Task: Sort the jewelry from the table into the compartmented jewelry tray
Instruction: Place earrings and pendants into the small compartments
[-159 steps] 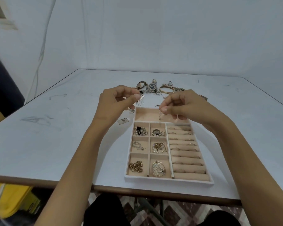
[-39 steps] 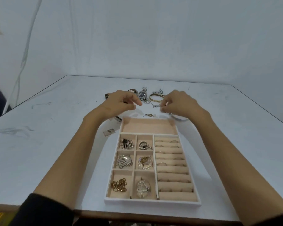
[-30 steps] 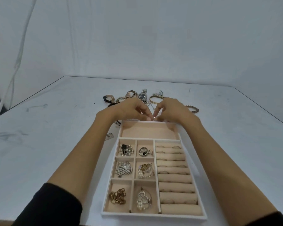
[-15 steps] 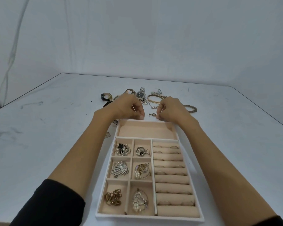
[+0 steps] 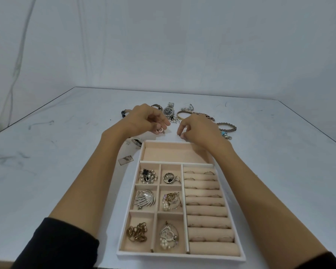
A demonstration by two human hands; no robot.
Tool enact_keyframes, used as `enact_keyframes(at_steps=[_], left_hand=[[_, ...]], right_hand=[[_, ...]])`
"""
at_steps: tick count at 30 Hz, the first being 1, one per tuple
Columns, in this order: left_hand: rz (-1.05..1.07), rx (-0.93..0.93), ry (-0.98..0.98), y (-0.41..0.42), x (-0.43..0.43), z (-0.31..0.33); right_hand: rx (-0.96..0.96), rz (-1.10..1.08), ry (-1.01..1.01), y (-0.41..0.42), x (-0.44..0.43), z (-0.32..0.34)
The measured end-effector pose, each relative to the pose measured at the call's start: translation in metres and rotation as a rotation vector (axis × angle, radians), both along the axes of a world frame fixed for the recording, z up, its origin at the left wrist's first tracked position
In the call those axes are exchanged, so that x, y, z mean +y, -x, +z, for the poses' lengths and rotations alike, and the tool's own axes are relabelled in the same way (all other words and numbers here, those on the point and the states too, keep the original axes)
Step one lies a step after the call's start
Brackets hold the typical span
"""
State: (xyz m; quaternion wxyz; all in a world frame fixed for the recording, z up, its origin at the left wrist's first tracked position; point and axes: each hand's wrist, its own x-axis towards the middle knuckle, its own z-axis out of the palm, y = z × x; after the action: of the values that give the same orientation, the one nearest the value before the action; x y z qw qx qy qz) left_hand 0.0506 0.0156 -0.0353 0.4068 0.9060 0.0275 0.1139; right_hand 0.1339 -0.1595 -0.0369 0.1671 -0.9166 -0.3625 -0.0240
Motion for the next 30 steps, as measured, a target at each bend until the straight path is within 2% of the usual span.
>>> enact_keyframes(at_steps=[5, 8, 10, 15, 17, 26, 30], left_hand=[[-0.011, -0.009, 0.052, 0.006, -0.003, 0.007], [0.009, -0.023, 0.056, 0.01, -0.004, 0.011], [0.027, -0.04, 0.058, 0.014, -0.004, 0.015], [0.091, -0.126, 0.084, 0.02, -0.011, 0.027], [0.106, -0.162, 0.107, 0.023, -0.013, 0.031], [0.106, -0.264, 0.29, 0.042, -0.021, 0.033], [0.066, -0.276, 0.348, 0.058, -0.025, 0.029]], right_hand=[[-0.048, 0.017, 0.028, 0.0, 0.002, -0.003], [-0.012, 0.023, -0.003, -0.002, 0.001, -0.001], [0.074, 0.025, -0.075, -0.006, -0.001, 0.003], [0.404, 0.085, -0.445, -0.001, -0.012, 0.018], [0.479, 0.096, -0.534, 0.003, -0.017, 0.025], [0.488, 0.077, -0.799, 0.013, -0.034, 0.036], [0.498, 0.09, -0.847, 0.018, -0.04, 0.037]])
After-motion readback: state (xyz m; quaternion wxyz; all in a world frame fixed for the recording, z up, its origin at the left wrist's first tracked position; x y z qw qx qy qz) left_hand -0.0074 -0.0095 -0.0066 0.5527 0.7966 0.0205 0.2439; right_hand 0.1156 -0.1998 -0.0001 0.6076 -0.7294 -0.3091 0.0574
